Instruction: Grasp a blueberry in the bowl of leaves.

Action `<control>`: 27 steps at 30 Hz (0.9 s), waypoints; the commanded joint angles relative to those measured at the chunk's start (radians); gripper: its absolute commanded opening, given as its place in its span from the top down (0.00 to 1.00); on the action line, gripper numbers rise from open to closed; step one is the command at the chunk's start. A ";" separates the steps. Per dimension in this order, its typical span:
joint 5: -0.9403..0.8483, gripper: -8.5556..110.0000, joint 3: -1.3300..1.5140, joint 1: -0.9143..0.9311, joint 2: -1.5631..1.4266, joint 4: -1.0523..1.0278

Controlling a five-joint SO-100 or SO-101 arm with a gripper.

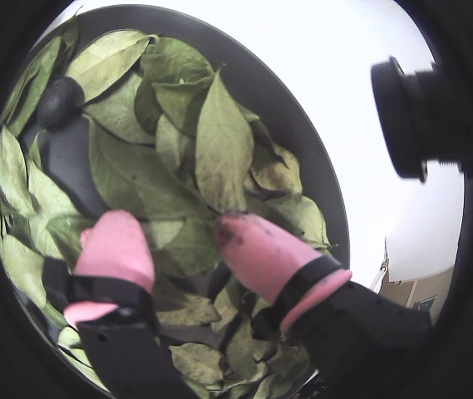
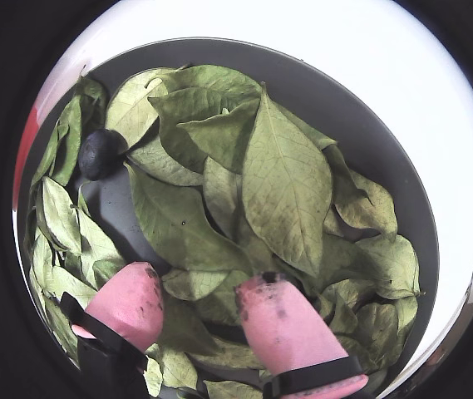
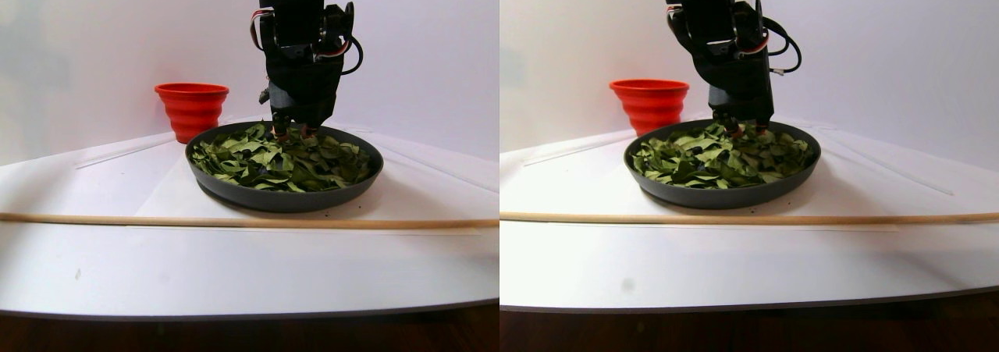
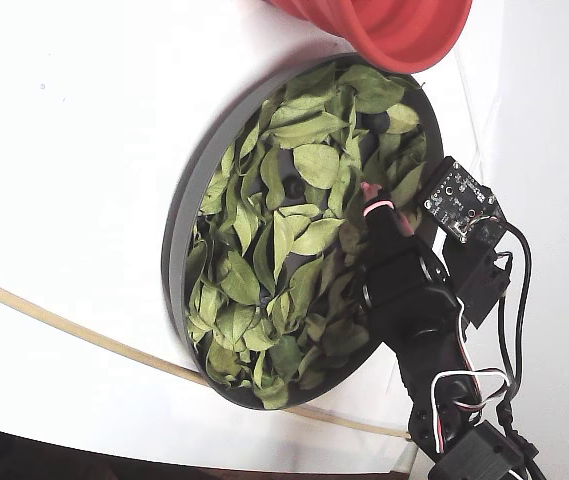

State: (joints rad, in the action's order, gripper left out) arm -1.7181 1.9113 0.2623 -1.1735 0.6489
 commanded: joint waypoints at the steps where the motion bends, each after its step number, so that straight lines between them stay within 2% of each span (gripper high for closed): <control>1: 0.020 0.78 -0.017 0.012 -0.089 -0.044; 27: 0.040 0.78 -0.041 -0.018 -0.144 -0.087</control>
State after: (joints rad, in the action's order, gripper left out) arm -1.6889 1.9144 0.2470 -1.1781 0.5676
